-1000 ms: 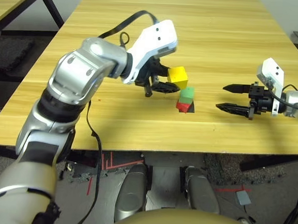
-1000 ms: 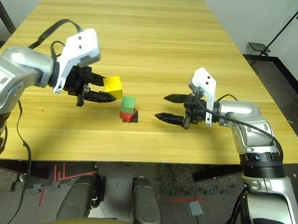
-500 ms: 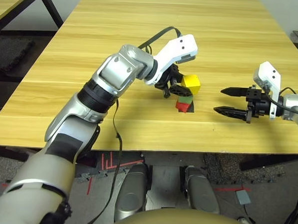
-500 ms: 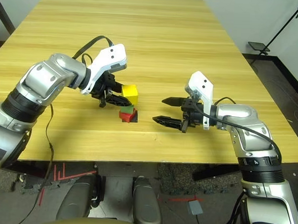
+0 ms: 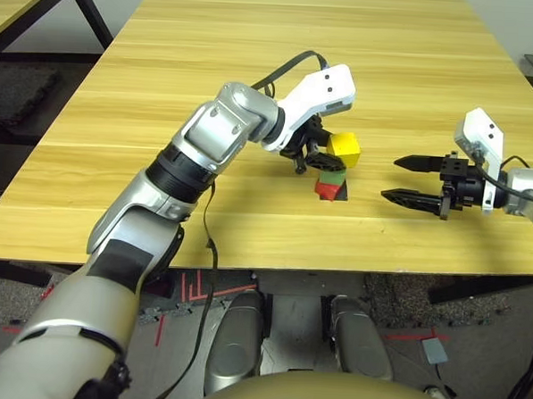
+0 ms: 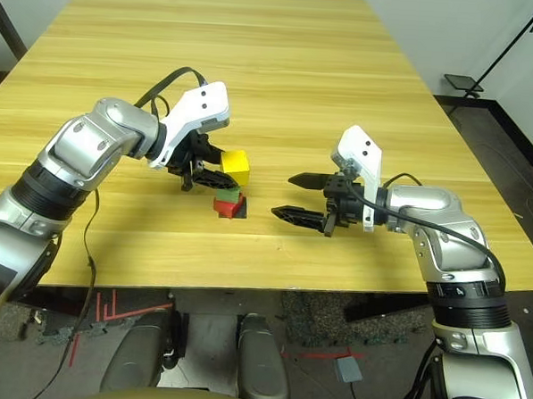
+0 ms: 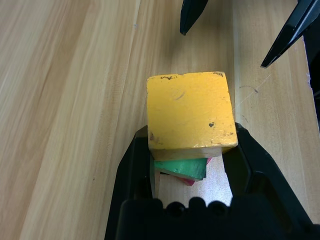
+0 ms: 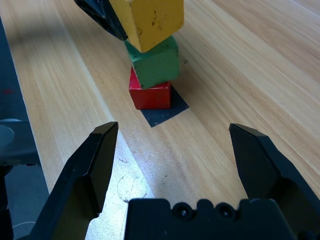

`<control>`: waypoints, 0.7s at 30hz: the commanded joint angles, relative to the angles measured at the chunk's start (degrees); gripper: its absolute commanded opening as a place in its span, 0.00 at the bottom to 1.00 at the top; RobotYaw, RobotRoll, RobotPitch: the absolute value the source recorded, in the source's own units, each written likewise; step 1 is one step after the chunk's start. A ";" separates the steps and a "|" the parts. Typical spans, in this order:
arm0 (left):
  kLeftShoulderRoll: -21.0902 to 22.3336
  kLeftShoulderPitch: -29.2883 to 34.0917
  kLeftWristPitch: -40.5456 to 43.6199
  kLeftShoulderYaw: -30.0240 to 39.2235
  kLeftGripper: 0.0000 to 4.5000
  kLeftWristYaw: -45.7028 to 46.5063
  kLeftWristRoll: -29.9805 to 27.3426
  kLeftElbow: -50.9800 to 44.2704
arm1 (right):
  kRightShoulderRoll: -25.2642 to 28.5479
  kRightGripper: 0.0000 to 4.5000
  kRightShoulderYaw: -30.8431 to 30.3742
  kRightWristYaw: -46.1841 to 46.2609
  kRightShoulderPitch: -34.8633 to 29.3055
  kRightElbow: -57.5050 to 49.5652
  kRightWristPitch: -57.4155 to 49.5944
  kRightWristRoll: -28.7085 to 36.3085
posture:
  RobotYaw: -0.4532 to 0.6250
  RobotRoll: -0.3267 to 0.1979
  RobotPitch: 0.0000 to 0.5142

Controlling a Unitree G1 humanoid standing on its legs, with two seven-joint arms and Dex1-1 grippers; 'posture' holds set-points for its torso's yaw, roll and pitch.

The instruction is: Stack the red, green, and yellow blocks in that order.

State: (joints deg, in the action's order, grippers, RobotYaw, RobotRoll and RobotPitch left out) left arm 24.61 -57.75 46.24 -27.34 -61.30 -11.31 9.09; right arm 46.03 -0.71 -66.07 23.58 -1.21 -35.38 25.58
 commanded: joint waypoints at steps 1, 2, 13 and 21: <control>-0.31 0.97 -0.85 0.04 0.46 -0.32 0.83 1.12 | 0.60 1.00 1.02 0.28 -0.57 -1.14 -0.45 0.59 | 0.59 0.57 0.25; -0.33 1.07 -0.81 -0.03 0.46 -0.32 0.99 1.22 | 0.63 1.00 1.11 0.33 -0.70 -1.19 -0.47 0.66 | 0.59 0.57 0.25; 0.60 2.70 4.15 1.61 0.99 -1.03 -0.37 -6.85 | 1.24 1.00 1.14 -0.28 -0.76 -0.28 0.55 0.58 | 0.61 0.55 0.18; -0.03 11.79 18.31 20.94 0.99 12.04 -6.84 -26.88 | 3.74 1.00 9.19 7.49 -1.65 6.54 -5.20 -0.08 | 0.61 0.49 0.15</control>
State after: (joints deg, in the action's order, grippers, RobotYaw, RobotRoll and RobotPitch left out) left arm 24.08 -48.31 61.46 -9.69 -52.27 -17.11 -14.75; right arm 49.69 6.09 -61.28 23.19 3.22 -39.28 25.91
